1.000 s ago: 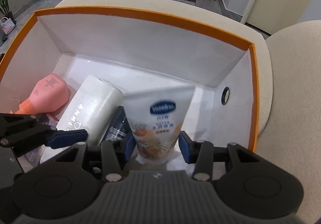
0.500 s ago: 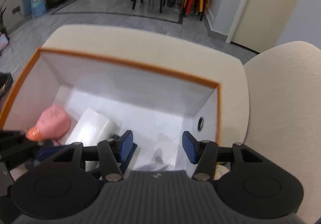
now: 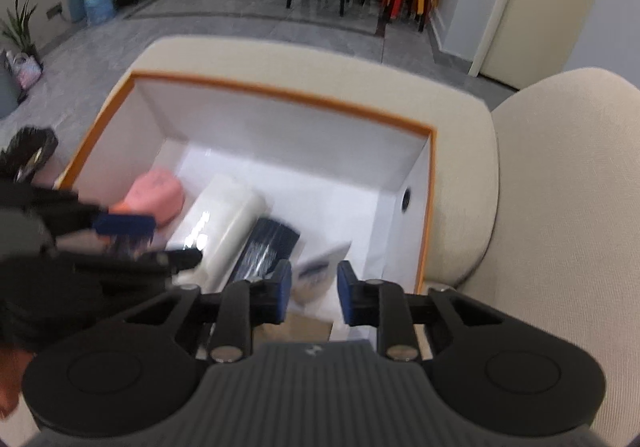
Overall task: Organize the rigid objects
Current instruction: 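Lower the spray can and Vaseline tube into the shoebox and release, then withdraw both tools from the shoebox toward the remaining items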
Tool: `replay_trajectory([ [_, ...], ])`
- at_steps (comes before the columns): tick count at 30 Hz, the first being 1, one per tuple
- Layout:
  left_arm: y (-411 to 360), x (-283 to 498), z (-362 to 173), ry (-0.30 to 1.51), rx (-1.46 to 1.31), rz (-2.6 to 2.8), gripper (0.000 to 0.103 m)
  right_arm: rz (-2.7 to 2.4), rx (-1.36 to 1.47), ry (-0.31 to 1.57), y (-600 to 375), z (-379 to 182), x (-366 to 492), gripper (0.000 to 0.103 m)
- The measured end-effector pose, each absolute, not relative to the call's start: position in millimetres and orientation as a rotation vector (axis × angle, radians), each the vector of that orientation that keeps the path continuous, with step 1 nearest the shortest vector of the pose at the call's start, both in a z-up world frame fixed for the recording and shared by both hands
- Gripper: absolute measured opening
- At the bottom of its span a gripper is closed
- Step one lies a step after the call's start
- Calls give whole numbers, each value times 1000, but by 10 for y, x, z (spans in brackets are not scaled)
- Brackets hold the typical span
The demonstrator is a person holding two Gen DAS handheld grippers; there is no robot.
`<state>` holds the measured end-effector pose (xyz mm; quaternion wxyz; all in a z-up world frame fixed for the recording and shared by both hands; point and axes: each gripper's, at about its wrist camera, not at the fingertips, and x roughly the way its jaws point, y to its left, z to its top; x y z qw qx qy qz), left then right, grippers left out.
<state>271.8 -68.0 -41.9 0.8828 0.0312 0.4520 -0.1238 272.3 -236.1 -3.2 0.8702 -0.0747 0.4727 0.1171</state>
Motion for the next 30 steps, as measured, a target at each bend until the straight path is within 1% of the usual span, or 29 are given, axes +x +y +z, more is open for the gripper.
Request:
replay_trajectory([
  [2, -676, 2715, -418, 941, 67, -259, 53, 254, -177, 1029, -2322, -105, 2714, 20],
  [4, -673, 2708, -424, 943, 70, -261, 53, 253, -192, 1071, -2274, -208, 2761, 16],
  [6, -675, 2708, -431, 946, 77, -261, 53, 237, -189, 1081, -2247, -291, 2880, 14],
  [10, -627, 2707, -429, 939, 68, -263, 53, 212, -210, 990, -2212, -375, 3191, 16],
  [14, -561, 2719, -432, 936, 70, -257, 53, 182, -217, 1007, -2213, -406, 3417, 16],
  [23, -343, 2621, -316, 908, 41, -227, 53, 210, -189, 985, -2226, -284, 3231, 16],
  [24, -322, 2592, -292, 903, 36, -223, 53, 208, -186, 981, -2231, -267, 3186, 17],
  [25, -303, 2559, -268, 898, 29, -220, 53, 209, -181, 980, -2237, -252, 3158, 23],
  [27, -288, 2492, -222, 892, 26, -220, 53, 209, -168, 972, -2251, -201, 3073, 29],
  [30, -269, 2355, -141, 874, 47, -224, 53, 211, -165, 955, -2273, -109, 2941, 29],
])
